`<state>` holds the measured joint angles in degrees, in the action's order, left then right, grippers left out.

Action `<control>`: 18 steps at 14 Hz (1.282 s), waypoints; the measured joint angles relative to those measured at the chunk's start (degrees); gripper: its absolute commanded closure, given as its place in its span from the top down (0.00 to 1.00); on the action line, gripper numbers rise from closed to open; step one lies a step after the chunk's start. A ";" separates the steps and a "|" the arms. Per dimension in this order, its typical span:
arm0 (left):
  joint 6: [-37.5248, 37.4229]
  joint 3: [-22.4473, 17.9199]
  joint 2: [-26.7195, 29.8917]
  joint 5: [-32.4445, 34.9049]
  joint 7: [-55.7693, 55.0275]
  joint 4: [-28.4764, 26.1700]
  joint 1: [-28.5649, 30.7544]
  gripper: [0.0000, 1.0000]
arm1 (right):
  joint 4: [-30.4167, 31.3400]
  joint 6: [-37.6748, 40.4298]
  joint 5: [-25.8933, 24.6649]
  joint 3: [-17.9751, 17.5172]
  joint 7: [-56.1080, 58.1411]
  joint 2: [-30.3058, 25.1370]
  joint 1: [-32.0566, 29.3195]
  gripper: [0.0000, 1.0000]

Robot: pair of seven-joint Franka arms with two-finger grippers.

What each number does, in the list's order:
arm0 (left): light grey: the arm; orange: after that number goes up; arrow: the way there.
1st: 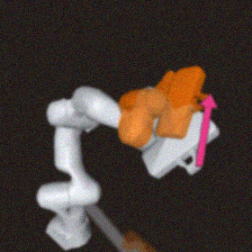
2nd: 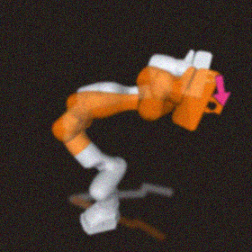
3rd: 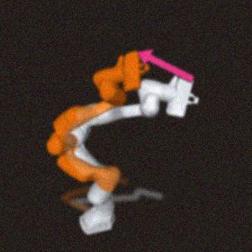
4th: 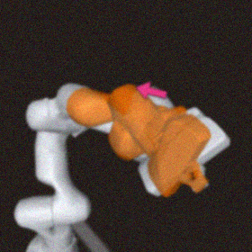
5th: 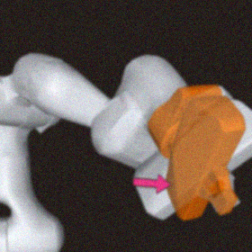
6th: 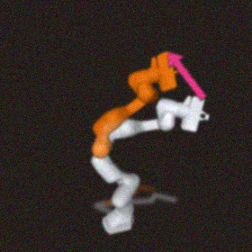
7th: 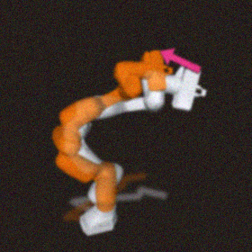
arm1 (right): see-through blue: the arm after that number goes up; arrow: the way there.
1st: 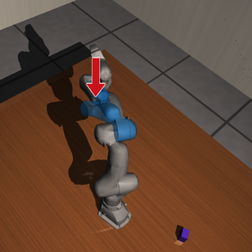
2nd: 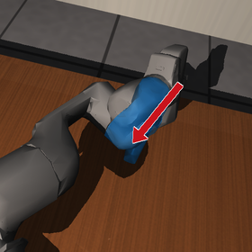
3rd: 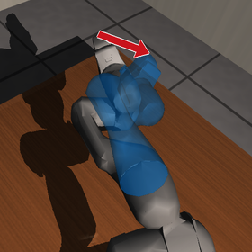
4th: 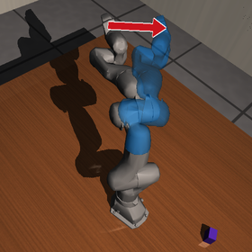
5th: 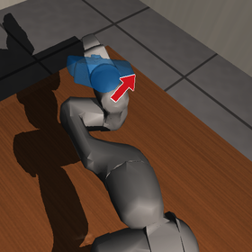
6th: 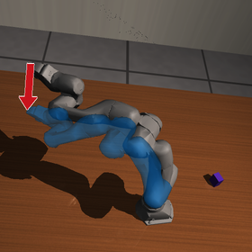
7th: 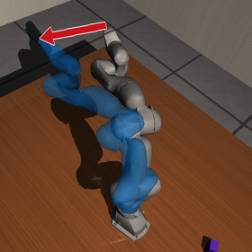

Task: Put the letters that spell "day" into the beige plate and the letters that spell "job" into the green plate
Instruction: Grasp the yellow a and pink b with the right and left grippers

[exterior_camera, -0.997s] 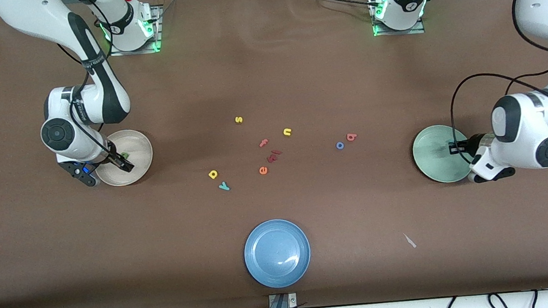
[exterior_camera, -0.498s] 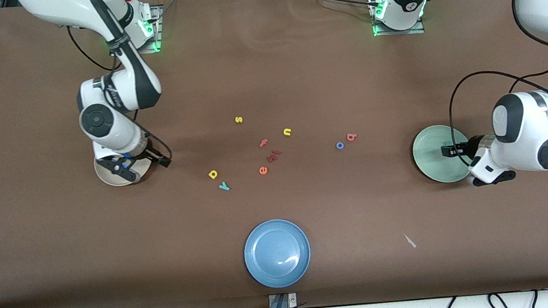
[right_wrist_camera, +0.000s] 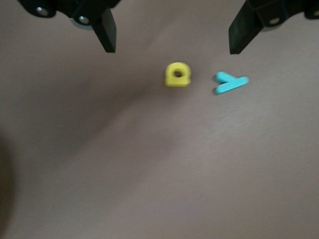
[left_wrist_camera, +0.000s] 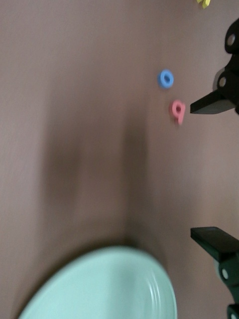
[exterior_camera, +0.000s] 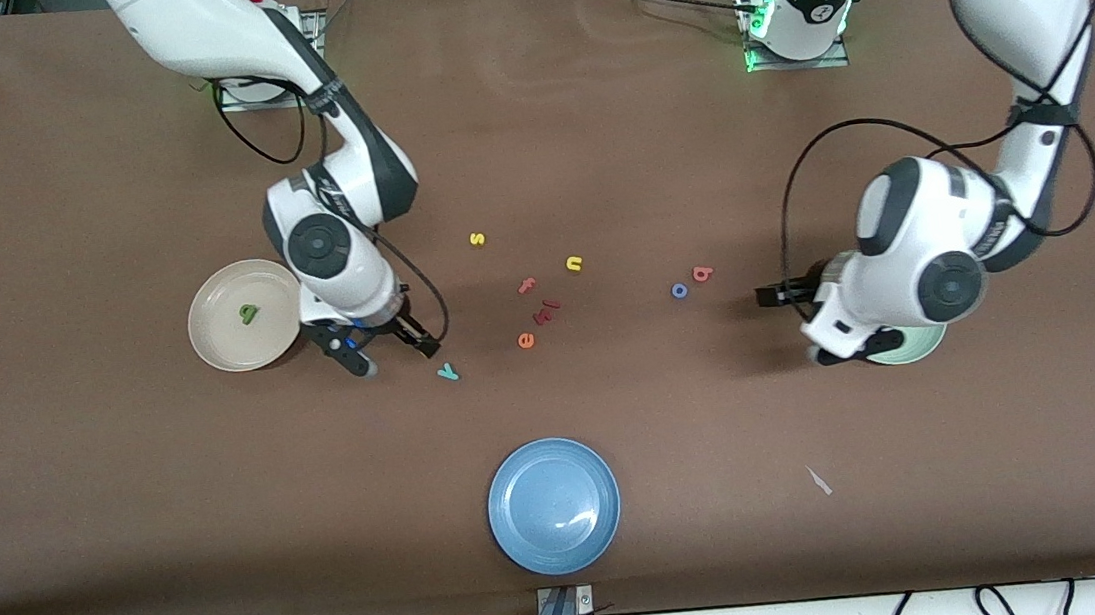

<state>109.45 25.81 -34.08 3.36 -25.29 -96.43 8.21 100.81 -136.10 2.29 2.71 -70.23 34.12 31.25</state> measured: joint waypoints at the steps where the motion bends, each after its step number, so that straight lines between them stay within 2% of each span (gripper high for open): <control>1: 2.18 -0.02 -0.97 0.00 -0.64 -0.66 -1.50 0.91 | -1.41 -0.01 0.00 0.00 -0.70 1.46 0.45 0.97; 2: 4.68 -0.02 -1.88 0.00 -1.58 -1.64 -2.75 0.91 | -2.16 -0.02 0.00 0.01 -1.11 2.39 0.54 0.87; 5: 10.22 0.00 -3.44 0.00 -4.08 -5.61 -5.64 0.89 | -2.56 -0.03 0.00 0.32 -3.35 3.44 0.32 0.75; 6: 11.48 0.01 -3.49 0.00 -4.70 -7.08 -6.21 0.85 | -2.56 -0.01 0.00 0.37 -4.15 3.65 0.28 0.70; 9: 13.53 -0.02 -3.49 0.00 -5.01 -10.92 -6.68 0.77 | -2.55 -0.01 0.00 0.41 -4.84 4.58 0.24 0.69; 12: 13.80 -0.05 -3.48 0.00 -5.58 -11.88 -6.70 0.66 | -2.55 -0.02 0.00 0.58 -4.95 5.31 0.23 0.69; 14: 13.93 -0.05 -3.49 0.00 -7.37 -12.04 -6.70 0.66 | -2.55 -0.19 -0.01 0.60 -4.96 5.83 0.19 0.68; 15: 14.32 -0.05 -3.49 0.00 -8.56 -12.06 -6.72 0.66 | -2.55 -0.75 0.00 0.60 -4.96 6.08 0.18 0.57; 17: 15.37 -0.05 -3.49 0.00 -10.02 -12.13 -6.73 0.66 | -2.55 -1.40 -0.01 0.62 -4.98 6.42 0.15 0.25; 18: 15.61 -0.06 -3.49 0.00 -10.39 -12.14 -6.73 0.66 | -2.61 -1.91 -0.01 0.63 -4.98 6.47 0.14 0.12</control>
<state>125.05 25.74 -37.56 3.36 -35.68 -108.57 1.48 98.20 -138.01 2.28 3.33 -75.21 40.59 31.39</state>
